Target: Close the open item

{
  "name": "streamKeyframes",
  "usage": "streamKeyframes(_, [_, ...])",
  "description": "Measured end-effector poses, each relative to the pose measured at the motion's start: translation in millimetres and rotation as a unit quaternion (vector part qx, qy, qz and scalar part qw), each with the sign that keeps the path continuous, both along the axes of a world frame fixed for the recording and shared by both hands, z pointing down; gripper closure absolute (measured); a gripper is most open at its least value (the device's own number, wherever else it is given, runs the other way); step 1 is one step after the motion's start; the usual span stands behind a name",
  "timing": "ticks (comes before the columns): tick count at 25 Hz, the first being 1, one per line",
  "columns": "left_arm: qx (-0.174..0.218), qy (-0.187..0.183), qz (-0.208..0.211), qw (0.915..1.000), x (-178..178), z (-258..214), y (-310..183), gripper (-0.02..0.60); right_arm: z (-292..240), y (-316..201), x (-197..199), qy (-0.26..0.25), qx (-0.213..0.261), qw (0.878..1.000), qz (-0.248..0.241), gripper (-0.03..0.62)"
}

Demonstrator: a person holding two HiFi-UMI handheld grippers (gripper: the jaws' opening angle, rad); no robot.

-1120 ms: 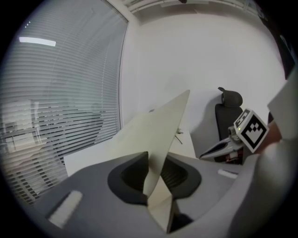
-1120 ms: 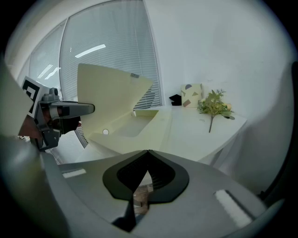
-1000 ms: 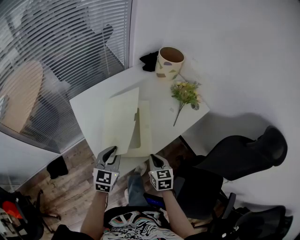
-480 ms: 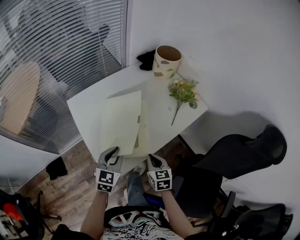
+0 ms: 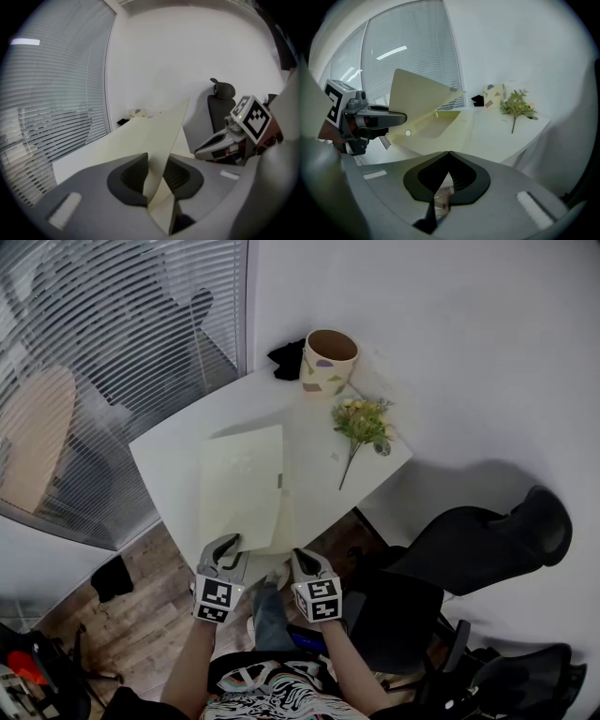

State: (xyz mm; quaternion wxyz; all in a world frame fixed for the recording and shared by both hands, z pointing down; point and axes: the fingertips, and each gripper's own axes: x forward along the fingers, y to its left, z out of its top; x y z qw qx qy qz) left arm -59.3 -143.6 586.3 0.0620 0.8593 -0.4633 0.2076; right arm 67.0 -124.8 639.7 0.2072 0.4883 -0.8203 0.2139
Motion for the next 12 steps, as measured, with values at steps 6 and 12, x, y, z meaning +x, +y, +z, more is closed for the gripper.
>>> streamKeyframes(6, [-0.011,-0.013,0.011,0.9998,7,9,-2,0.442,1,-2,1,-0.002,-0.002,1.000,0.000,0.593])
streamKeyframes(12, [-0.021,-0.015,0.017,0.9995,11,14,-1,0.439,0,-1,0,-0.004,-0.002,1.000,0.001,0.594])
